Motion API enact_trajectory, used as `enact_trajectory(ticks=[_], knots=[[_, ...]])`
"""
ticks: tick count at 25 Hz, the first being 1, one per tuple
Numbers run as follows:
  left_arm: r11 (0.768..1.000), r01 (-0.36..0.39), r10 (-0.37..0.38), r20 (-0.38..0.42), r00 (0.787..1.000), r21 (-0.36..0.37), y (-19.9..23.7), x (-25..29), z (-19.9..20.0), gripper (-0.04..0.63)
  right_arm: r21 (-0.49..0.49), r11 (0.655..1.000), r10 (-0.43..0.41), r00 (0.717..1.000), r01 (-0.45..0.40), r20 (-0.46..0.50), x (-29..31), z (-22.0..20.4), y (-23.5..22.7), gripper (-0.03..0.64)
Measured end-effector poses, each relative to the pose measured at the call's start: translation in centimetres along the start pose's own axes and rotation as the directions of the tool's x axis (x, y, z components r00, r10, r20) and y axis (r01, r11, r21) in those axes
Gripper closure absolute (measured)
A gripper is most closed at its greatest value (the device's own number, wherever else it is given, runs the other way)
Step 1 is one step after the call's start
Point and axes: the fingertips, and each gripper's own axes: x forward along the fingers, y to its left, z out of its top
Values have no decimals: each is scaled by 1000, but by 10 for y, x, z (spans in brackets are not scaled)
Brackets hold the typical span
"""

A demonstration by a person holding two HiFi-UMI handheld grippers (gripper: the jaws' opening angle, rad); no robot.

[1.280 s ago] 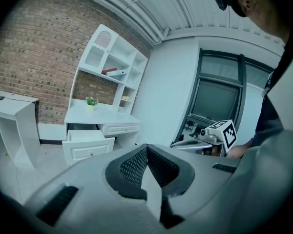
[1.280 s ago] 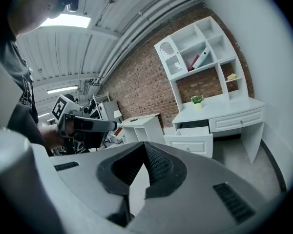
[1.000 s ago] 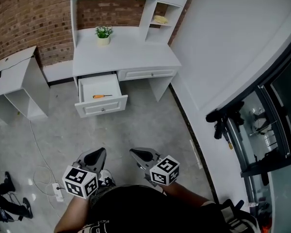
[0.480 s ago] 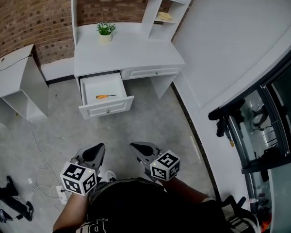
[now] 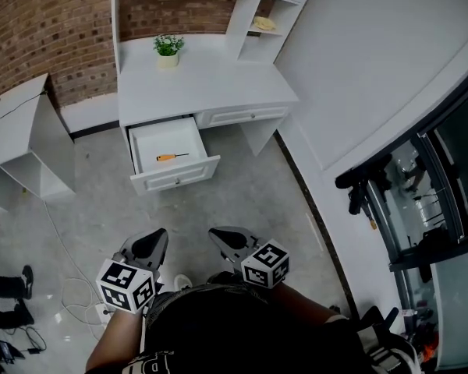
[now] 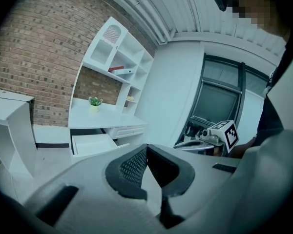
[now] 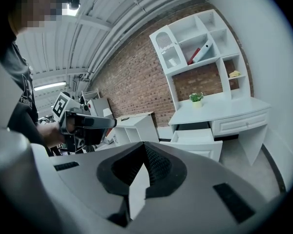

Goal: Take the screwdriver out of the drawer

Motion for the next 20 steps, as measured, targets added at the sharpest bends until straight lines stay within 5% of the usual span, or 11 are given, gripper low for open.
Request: enact_trajectory(ticks=[20], knots=[[1000,-3,3,-1,1000,-14,38,-3,12,578,-17,1000,6,1000,-6,-24,38,20,3,612]])
